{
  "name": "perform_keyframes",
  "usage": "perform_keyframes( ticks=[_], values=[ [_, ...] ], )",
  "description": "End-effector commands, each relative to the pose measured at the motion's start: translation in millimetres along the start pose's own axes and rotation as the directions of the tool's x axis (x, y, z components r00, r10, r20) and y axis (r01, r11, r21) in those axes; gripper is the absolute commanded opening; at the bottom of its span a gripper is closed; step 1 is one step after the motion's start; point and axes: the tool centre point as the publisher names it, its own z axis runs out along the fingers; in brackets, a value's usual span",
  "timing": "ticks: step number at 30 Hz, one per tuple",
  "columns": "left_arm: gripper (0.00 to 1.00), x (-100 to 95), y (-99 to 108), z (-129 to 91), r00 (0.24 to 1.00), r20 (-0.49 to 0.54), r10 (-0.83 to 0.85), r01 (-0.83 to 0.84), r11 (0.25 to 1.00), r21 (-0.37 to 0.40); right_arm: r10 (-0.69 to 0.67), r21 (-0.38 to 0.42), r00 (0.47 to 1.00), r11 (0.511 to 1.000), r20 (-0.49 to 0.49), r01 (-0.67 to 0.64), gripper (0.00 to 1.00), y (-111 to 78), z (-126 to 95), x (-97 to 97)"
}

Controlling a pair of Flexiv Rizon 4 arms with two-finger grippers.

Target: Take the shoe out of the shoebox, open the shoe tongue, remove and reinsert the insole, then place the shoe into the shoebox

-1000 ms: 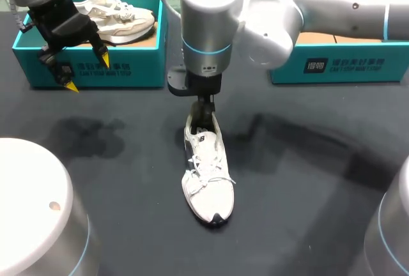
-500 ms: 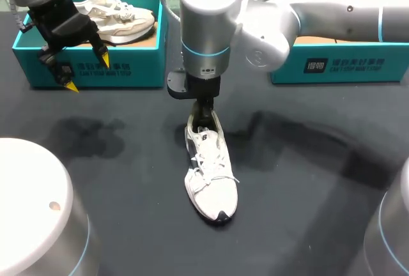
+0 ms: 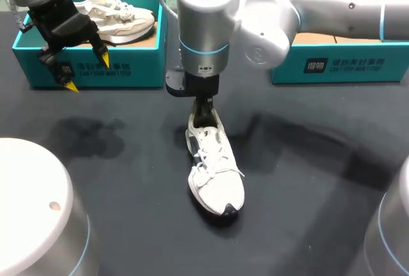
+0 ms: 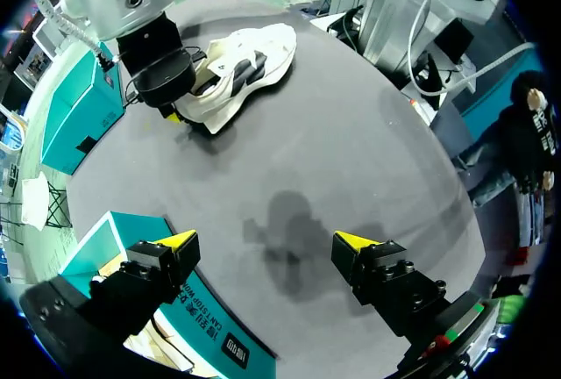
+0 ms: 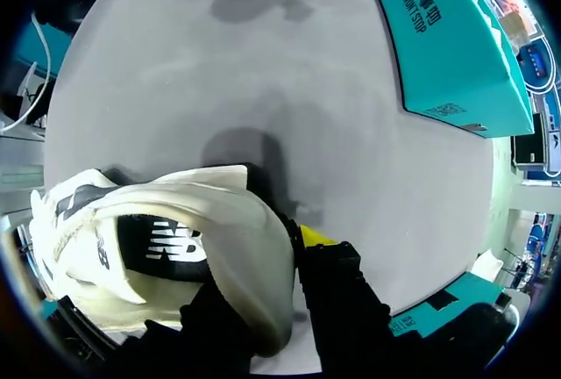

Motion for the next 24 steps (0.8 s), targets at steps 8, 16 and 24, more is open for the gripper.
perform_keyframes(
  ticks=[8,16,24],
  values=[
    [1.00,-0.1,0.0,0.1,1.000,-0.001,0.000,0.000,1.000,-0.002,0.052,0.047,0.997,0.997,0.050,-0.054,0.00,-30.3,-85.6,-21.9],
    [1.00,-0.1,0.0,0.1,1.000,-0.001,0.000,0.000,1.000,-0.002,0.079,0.027,0.995,0.996,0.062,-0.081,0.00,-39.5,-111.3,-34.2],
    [1.00,-0.1,0.0,0.1,1.000,-0.001,0.000,0.000,1.000,-0.002,0.079,0.027,0.995,0.996,0.062,-0.081,0.00,-39.5,-111.3,-34.2]
  ],
)
